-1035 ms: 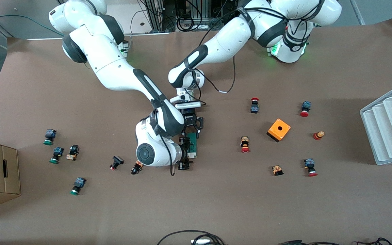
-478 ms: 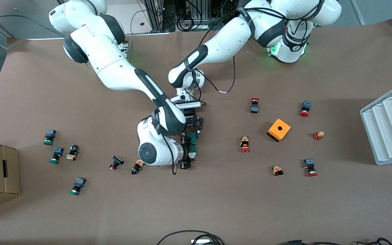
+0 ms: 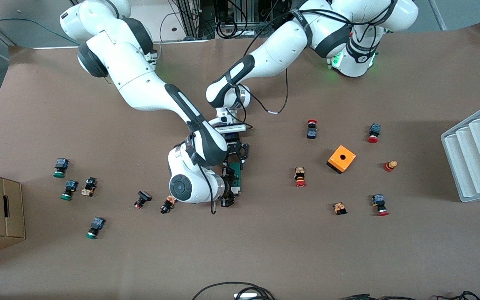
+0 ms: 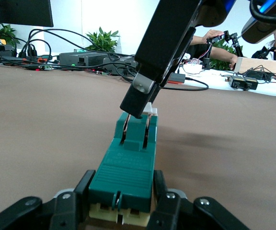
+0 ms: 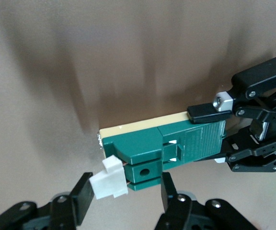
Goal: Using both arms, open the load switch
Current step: 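Close the right gripper on the white lever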
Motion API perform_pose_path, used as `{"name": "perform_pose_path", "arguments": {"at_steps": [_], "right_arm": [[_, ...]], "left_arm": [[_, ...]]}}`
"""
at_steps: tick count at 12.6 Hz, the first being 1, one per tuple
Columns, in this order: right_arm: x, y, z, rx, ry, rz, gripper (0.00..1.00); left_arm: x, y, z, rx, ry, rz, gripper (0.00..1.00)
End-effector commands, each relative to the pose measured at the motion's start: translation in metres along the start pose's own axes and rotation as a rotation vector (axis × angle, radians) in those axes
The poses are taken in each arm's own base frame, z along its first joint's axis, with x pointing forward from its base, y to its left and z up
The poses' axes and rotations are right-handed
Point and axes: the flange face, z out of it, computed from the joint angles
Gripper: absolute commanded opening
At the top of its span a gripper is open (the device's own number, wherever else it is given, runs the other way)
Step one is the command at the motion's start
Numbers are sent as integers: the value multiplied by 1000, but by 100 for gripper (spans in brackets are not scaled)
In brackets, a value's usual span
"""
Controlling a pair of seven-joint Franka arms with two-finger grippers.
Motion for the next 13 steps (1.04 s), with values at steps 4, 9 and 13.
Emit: {"name": "perform_pose_path", "arguments": {"at_steps": [4,9,13], "right_arm": [[-5,-3,7,-1,-28,21,65],[-4,-5,6,3,-29,17,62],[-5,-4,5,3,-31,15,54]], "left_arm": [[-4,1,-1,10,7,-5,53],[-4,1,-1,10,7,-2,56],[-4,1,-1,9,8,-2,58]]}}
